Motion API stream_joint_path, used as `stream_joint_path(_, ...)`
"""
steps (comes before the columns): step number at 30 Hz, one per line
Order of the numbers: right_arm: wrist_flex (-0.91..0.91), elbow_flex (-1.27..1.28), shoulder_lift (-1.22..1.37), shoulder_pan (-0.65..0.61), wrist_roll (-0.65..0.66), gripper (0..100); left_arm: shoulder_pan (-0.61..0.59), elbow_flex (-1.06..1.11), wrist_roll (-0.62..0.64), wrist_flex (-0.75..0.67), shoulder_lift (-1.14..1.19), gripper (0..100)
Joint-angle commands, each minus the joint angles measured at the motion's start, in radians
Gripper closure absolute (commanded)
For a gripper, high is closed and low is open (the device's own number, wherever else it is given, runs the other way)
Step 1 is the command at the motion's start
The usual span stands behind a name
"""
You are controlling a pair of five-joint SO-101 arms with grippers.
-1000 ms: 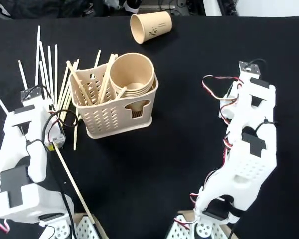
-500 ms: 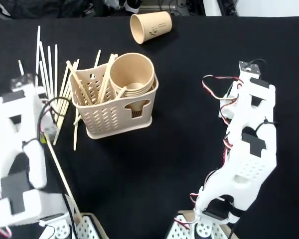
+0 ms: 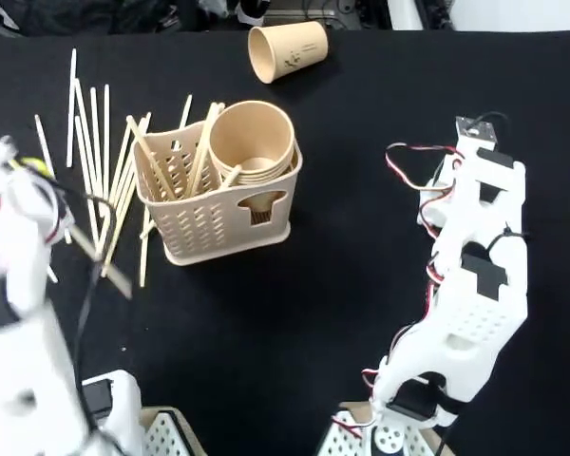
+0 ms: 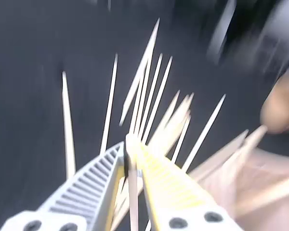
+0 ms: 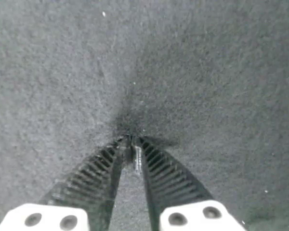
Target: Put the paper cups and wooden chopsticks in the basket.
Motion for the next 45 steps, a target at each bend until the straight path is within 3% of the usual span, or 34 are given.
stream_joint_path(1,-0.003,0.005,-0.024,-0.006,0.008,98.6,0.133,-0.035,0.040,-0.213,-0.196,97)
stream_joint_path(4,-0.003,0.005,-0.024,-0.006,0.009,98.6,0.255,0.024,0.040,-0.450,-0.213,97)
stream_joint_path(7,-0.003,0.005,-0.024,-0.006,0.009,98.6,0.303,0.048,0.038,-0.647,-0.187,97)
stream_joint_path(11,-0.003,0.005,-0.024,-0.006,0.009,98.6,0.383,0.024,0.040,-0.697,-0.132,97)
stream_joint_path(19,-0.003,0.005,-0.024,-0.006,0.011,98.6,0.404,0.114,0.037,-0.598,-0.043,97)
stream_joint_path(24,-0.003,0.005,-0.024,-0.006,0.011,98.6,0.414,0.133,-0.049,-0.595,-0.044,97)
stream_joint_path(31,-0.003,0.005,-0.024,-0.006,0.011,98.6,0.412,0.151,-0.068,-0.394,-0.043,96)
stream_joint_path(35,-0.003,0.005,-0.024,-0.006,0.011,98.6,0.406,0.147,-0.066,-0.284,-0.043,78)
stream_joint_path(37,-0.003,0.005,-0.024,-0.006,0.011,98.6,0.392,0.117,-0.072,-0.242,-0.034,75)
stream_joint_path(39,-0.003,0.005,-0.024,-0.006,0.011,98.6,0.309,0.062,-0.124,-0.210,-0.018,78)
stream_joint_path(45,-0.003,0.005,-0.024,-0.006,0.011,98.6,-0.033,-0.140,-0.087,-0.028,0.262,76)
